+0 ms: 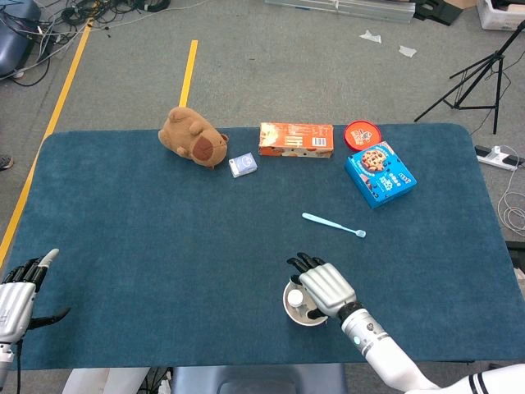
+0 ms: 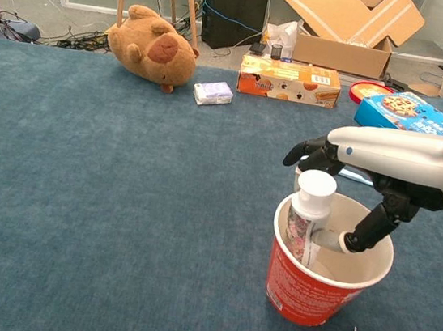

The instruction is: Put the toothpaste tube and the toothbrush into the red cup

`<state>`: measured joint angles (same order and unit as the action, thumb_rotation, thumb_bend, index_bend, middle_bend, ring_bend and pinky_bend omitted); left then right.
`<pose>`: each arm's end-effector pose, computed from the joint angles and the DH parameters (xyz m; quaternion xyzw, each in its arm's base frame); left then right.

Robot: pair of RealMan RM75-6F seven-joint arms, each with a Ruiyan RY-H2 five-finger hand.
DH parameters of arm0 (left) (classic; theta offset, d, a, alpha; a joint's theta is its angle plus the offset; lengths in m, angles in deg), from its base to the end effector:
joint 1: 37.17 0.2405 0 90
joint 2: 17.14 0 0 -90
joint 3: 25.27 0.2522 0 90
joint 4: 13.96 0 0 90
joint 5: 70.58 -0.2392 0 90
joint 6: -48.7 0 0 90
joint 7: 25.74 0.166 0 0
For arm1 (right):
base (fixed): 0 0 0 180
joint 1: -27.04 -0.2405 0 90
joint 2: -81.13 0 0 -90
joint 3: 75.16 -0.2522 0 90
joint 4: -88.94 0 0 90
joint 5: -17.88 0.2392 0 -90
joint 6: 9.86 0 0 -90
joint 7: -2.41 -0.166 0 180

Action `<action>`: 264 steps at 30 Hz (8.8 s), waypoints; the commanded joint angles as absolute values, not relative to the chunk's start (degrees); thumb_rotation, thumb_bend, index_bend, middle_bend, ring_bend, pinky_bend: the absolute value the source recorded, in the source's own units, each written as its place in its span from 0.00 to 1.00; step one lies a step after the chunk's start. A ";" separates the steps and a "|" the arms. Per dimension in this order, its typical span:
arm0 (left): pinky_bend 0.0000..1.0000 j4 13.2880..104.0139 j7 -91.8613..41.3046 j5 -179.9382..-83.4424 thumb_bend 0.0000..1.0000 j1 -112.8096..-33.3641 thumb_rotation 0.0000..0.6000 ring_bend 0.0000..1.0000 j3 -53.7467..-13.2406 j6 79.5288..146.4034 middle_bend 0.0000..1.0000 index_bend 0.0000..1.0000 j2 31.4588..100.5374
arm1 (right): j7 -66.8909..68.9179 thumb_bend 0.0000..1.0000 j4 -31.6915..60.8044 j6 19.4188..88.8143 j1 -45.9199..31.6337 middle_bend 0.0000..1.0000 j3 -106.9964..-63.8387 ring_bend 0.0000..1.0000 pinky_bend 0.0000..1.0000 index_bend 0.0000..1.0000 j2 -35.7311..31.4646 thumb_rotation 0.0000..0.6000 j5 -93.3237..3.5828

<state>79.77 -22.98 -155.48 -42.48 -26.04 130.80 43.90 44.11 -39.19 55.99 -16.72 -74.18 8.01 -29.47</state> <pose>-0.3275 0.1984 0.1338 -0.6205 -0.3907 -0.3391 0.5894 -0.0899 -0.2331 -0.0115 0.7913 -0.4266 0.2750 0.3409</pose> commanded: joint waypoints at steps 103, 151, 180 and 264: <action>0.23 79.90 -22.73 -155.48 0.00 -42.53 1.00 0.17 -25.94 130.64 0.19 0.04 44.00 | 27.06 0.22 -11.12 59.71 -7.08 0.12 -85.64 0.00 0.19 0.32 2.40 1.00 -37.41; 0.23 80.25 -24.75 -155.68 0.00 -42.42 1.00 0.17 -26.04 130.87 0.19 0.06 43.11 | 32.46 0.23 20.98 49.05 -14.81 0.10 -93.22 0.00 0.19 0.41 -20.00 1.00 -20.67; 0.23 80.38 -25.14 -155.87 0.00 -42.30 1.00 0.17 -26.04 131.15 0.19 0.06 42.81 | 36.32 0.28 25.45 49.03 -18.25 0.10 -96.02 0.00 0.19 0.43 -24.66 1.00 -15.98; 0.23 80.79 -24.76 -155.58 0.00 -42.31 1.00 0.17 -25.96 130.76 0.19 0.14 42.58 | 37.92 0.27 38.94 47.73 -17.03 0.01 -93.86 0.00 0.19 0.11 -29.30 1.00 -27.47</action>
